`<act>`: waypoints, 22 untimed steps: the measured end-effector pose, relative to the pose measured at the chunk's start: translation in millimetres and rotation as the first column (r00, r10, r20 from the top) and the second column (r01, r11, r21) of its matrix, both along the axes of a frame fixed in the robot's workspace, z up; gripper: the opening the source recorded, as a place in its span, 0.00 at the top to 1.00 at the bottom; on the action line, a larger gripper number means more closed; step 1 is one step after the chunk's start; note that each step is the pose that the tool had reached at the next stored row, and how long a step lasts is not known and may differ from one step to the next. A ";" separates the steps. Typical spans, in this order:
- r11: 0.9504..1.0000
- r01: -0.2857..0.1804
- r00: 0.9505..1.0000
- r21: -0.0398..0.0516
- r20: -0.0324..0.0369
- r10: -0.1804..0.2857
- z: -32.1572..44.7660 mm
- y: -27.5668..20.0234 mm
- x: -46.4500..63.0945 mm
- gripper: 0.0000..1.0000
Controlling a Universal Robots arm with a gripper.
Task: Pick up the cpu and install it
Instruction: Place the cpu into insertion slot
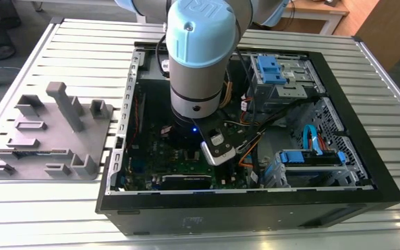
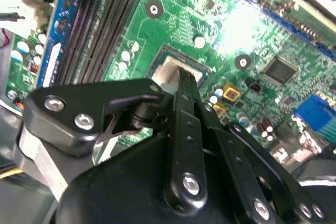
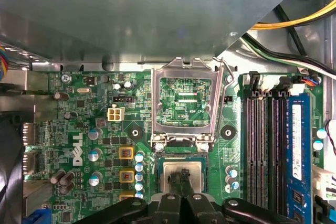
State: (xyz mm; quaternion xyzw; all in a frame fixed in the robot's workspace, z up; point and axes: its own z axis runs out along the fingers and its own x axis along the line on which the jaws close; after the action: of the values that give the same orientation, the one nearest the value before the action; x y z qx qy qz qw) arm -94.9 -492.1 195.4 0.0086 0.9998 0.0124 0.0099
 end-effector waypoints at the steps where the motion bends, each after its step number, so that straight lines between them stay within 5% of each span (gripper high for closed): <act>1: 1.000 0.000 1.000 0.000 0.000 0.000 -0.2 0.0 0.0 0.89; 22: 1.000 0.000 1.000 -0.001 0.000 0.000 -3.6 0.0 1.2 0.89</act>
State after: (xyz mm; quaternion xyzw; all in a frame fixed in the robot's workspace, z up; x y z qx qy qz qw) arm -93.7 -492.1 191.8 0.0086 0.9998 0.0121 0.0098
